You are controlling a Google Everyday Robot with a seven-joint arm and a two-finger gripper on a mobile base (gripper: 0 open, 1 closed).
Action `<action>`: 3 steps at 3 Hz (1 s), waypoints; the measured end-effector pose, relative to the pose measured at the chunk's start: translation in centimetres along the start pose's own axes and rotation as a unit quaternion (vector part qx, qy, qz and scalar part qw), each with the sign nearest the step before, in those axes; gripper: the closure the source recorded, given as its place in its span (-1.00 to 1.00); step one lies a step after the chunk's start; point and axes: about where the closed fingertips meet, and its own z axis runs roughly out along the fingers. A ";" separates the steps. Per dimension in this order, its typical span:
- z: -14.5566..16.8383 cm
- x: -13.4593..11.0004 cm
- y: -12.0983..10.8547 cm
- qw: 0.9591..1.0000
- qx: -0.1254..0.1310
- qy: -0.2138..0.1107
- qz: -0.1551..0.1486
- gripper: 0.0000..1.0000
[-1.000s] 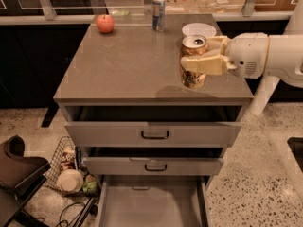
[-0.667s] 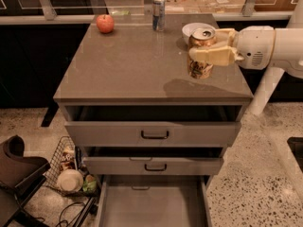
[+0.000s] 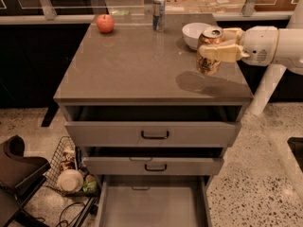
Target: Pick orange can from bottom drawer and place on counter
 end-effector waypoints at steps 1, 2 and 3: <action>-0.4 1.5 -1.3 1.000 0.005 0.000 0.010 1.00; -1.0 3.8 -2.2 1.000 0.012 -0.006 0.028 1.00; -1.4 5.7 -2.7 0.999 0.014 -0.015 0.042 1.00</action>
Offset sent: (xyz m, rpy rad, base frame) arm 0.0227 -0.0471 -0.0583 0.0622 0.0743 -0.0614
